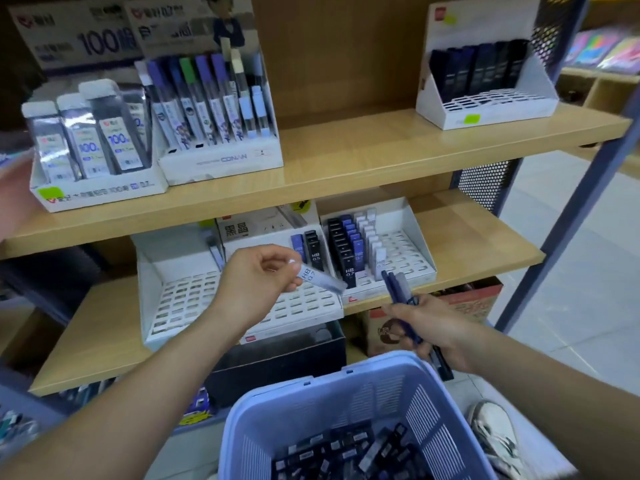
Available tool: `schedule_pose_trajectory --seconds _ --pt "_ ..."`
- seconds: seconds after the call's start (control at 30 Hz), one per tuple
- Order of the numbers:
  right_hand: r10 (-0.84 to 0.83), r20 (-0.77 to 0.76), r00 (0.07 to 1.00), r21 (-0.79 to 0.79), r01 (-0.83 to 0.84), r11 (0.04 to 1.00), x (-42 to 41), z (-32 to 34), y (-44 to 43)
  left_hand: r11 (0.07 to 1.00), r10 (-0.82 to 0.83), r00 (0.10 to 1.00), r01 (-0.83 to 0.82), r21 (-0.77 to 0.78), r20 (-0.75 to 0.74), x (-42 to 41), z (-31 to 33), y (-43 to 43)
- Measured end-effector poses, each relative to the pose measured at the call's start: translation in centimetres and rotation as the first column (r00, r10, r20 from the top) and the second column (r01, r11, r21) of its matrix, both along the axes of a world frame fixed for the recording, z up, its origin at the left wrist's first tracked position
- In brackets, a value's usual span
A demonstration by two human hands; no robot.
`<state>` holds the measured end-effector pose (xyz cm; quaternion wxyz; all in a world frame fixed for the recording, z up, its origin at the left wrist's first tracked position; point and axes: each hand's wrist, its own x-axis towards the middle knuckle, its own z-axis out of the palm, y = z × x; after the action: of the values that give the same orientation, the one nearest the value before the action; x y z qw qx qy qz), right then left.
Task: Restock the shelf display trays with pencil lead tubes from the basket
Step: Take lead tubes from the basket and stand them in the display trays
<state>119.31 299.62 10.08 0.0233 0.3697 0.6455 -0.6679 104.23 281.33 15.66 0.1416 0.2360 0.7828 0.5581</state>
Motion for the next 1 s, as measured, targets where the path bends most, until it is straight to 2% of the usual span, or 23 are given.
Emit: schedule_pose_trajectory --seconds 0.1,0.23,0.5,0.73,0.93,1.0 --pt "-0.03 0.034 0.999 0.092 0.027 0.995 0.5 1.0 3.6 1.0 -0.001 0.997 0.001 0.006 -0.074 0.1 0.5 2.3" --pt "-0.037 0.029 0.999 0.125 0.033 0.992 0.7 2.1 6.9 1.0 -0.013 0.981 0.01 -0.016 -0.193 0.3 0.5 6.6" --pt "-0.124 -0.05 0.991 0.021 0.125 0.992 -1.6 0.6 9.0 0.99 -0.033 0.895 -0.032 -0.139 -0.445 -1.3 -2.0 14.5" --pt "-0.181 -0.038 0.983 -0.068 0.178 0.982 -2.2 -0.8 9.7 0.906 -0.25 0.79 -0.013 -0.424 -0.559 -4.2 -3.0 17.9" --pt "-0.207 -0.068 0.976 -0.131 0.197 0.972 -3.3 -1.1 9.8 0.816 -0.417 0.682 -0.009 -0.578 -0.6 -6.2 -3.7 19.7" --pt "-0.21 -0.084 0.974 -0.163 0.194 0.967 -3.5 -0.9 9.8 0.814 -0.431 0.669 -0.002 -0.581 -0.606 -6.9 -4.0 19.9"
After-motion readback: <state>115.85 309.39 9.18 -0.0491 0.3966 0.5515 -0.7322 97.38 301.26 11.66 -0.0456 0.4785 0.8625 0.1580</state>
